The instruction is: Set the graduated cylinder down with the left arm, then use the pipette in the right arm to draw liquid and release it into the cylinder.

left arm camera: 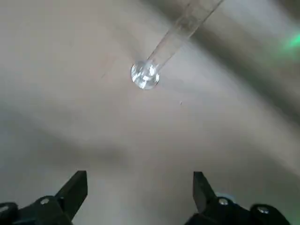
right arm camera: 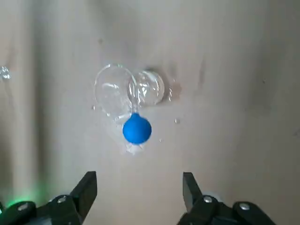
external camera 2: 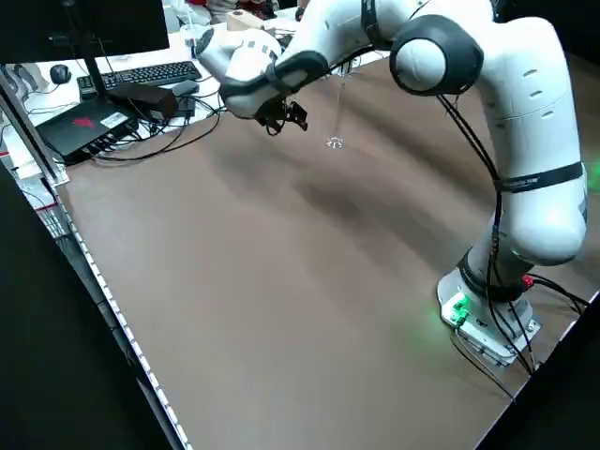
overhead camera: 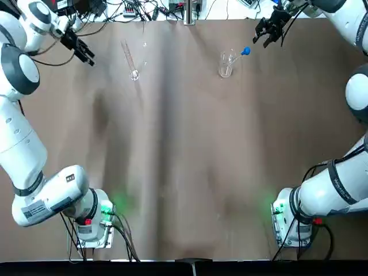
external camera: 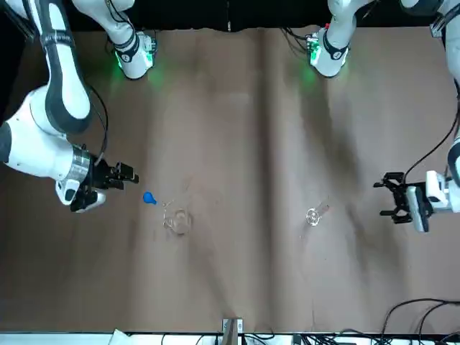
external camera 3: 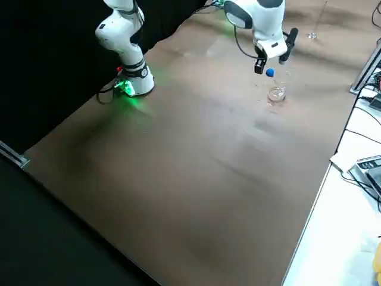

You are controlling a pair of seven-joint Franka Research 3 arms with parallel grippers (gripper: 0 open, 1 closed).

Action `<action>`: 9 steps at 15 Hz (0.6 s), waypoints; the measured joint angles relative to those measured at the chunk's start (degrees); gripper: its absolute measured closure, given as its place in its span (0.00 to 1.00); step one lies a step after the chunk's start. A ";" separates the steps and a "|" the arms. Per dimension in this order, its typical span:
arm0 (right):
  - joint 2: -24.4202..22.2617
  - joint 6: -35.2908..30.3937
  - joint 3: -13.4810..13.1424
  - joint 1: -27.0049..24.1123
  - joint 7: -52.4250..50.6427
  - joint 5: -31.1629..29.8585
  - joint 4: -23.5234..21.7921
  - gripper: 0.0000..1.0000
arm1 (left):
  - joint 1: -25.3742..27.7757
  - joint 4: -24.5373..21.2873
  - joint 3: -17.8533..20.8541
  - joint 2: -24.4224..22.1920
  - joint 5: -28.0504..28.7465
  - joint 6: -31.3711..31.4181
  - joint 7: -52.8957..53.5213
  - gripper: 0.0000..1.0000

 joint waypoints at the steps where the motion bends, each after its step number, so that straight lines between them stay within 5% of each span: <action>1: 0.76 0.85 0.00 0.01 -0.58 1.43 -0.01 0.18 | -0.09 0.00 -0.02 1.36 -2.58 0.18 3.96 0.00; 9: 5.72 2.63 0.25 0.74 -1.19 4.92 -0.07 0.40 | -0.37 -0.30 -0.35 12.47 -16.46 -1.81 32.70 0.00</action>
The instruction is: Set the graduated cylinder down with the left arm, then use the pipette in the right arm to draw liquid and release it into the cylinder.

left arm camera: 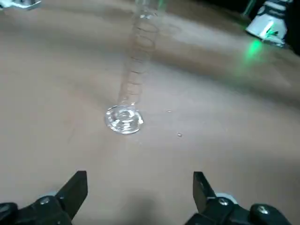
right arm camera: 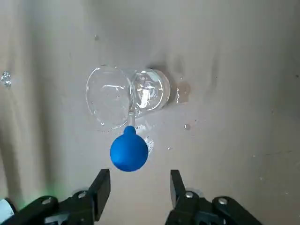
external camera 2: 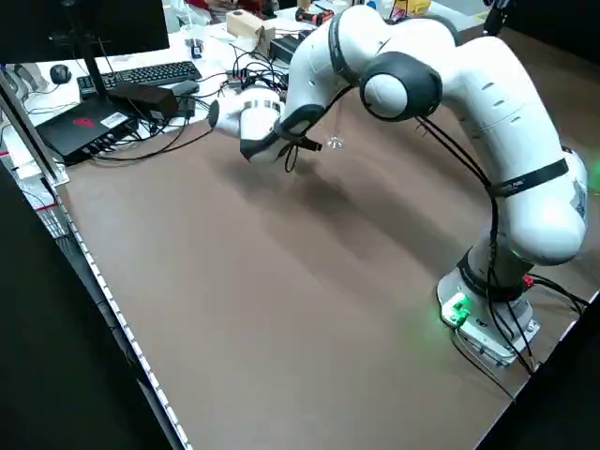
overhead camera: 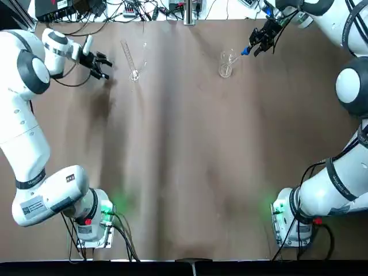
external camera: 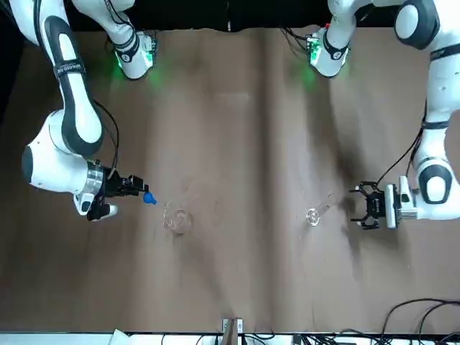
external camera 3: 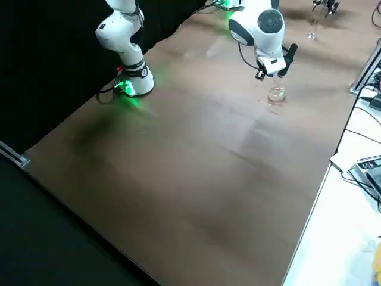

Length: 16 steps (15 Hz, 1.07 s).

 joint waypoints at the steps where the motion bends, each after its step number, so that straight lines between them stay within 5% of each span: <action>1: 0.35 0.05 0.00 0.03 0.00 0.35 0.00 0.42 | -0.10 0.03 -0.16 1.19 -0.23 -1.47 1.50 0.00; 8: 1.75 1.84 0.08 0.77 0.00 3.90 0.00 0.41 | -1.19 0.09 -1.46 5.92 -10.11 -7.97 16.73 0.00; 13: 1.86 2.22 0.08 1.42 0.00 4.91 0.49 0.42 | -2.50 0.18 -1.52 9.13 -20.56 -8.50 17.91 0.00; 16: 1.86 2.23 0.04 1.42 0.00 5.01 0.87 0.46 | -3.10 0.30 -1.52 9.78 -22.12 -8.48 18.08 0.00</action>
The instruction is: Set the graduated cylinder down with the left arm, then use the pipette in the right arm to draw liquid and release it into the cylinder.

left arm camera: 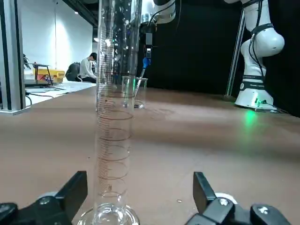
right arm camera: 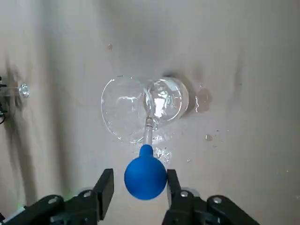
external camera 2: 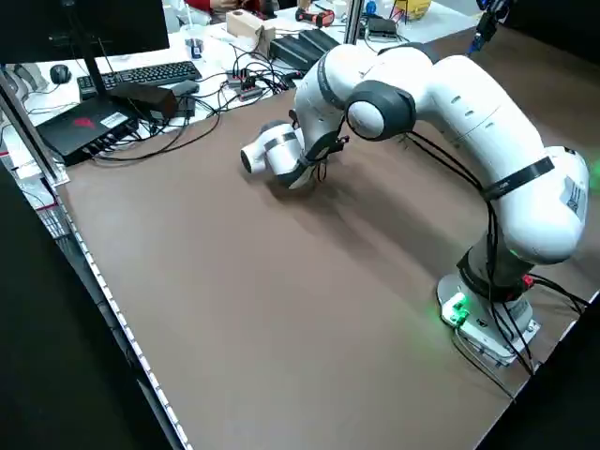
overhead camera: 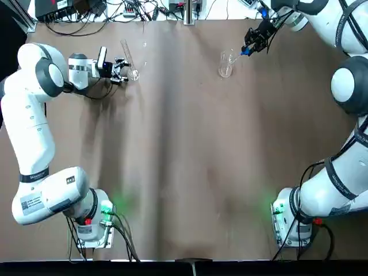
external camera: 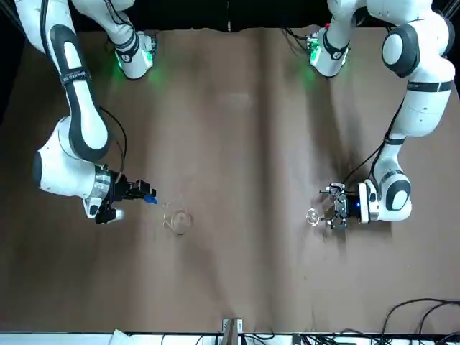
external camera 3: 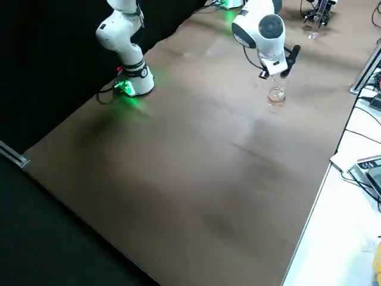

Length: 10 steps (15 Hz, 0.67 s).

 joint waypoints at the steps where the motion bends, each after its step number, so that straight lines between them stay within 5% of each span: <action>1: 0.00 0.00 -0.01 0.00 0.00 0.00 0.03 0.48 | 0.03 0.00 0.00 0.05 0.00 0.00 0.05 0.00; 3: -0.01 0.00 -0.05 0.00 0.00 0.02 0.09 0.67 | -0.25 0.01 0.00 0.20 -0.01 0.41 0.12 0.00; 5: -0.01 0.00 -0.11 -0.01 0.00 0.02 0.14 0.70 | -0.98 0.02 0.00 0.30 -0.19 2.37 0.14 0.00; 6: 0.00 -0.03 -0.17 -0.02 0.00 0.02 0.18 0.81 | -1.90 0.06 -0.01 0.39 -1.21 4.60 0.14 0.00; 10: 0.00 -0.10 -0.14 -0.01 0.09 0.02 0.19 0.84 | -2.97 0.28 -0.01 0.42 -2.39 6.38 0.15 0.00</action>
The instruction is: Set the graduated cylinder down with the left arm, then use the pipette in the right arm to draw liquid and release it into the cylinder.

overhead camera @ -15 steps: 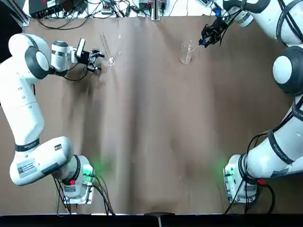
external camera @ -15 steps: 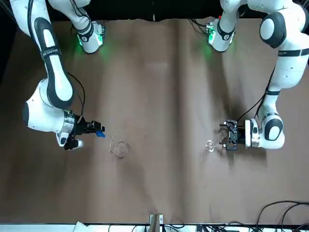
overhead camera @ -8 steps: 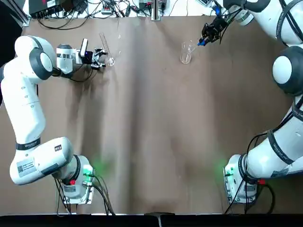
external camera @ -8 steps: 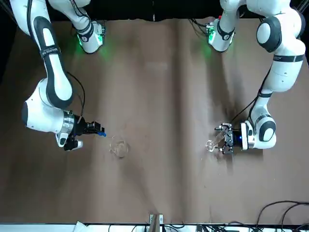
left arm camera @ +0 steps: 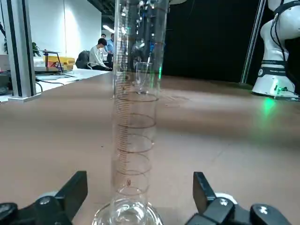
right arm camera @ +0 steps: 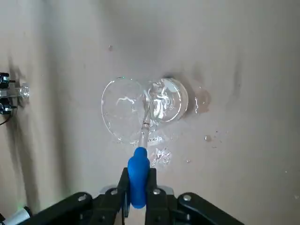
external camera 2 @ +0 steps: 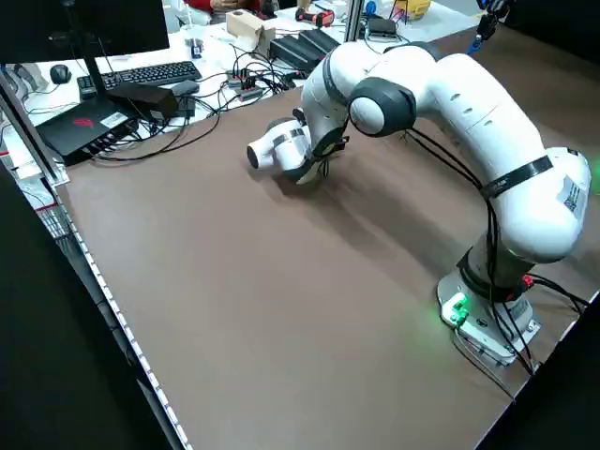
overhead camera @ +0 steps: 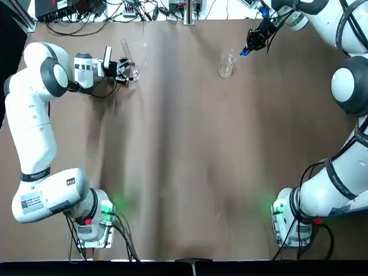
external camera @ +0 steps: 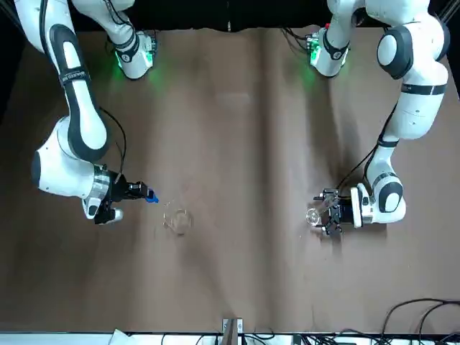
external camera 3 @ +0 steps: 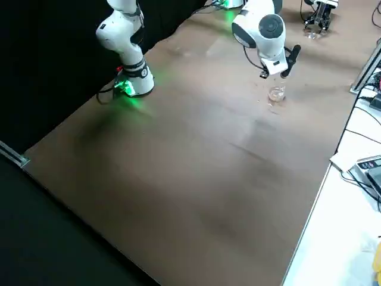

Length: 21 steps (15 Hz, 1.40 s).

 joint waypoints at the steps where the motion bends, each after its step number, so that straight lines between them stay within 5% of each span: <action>1: 0.00 0.00 0.01 0.01 0.15 0.00 0.09 0.84 | 0.03 0.02 0.00 0.00 0.00 0.00 0.02 0.00; 6: 0.00 -1.13 0.05 0.11 1.16 0.00 1.63 0.84 | -0.04 0.03 0.00 0.06 -0.49 0.01 3.46 0.03; 15: 0.00 -2.40 -0.03 0.26 1.32 -2.71 2.90 0.84 | -0.40 0.04 0.00 0.55 -0.64 0.04 5.24 0.55; 21: -0.30 -4.23 0.04 1.60 5.90 -9.81 5.40 0.88 | -0.64 0.04 0.00 0.76 -1.38 0.16 5.70 0.67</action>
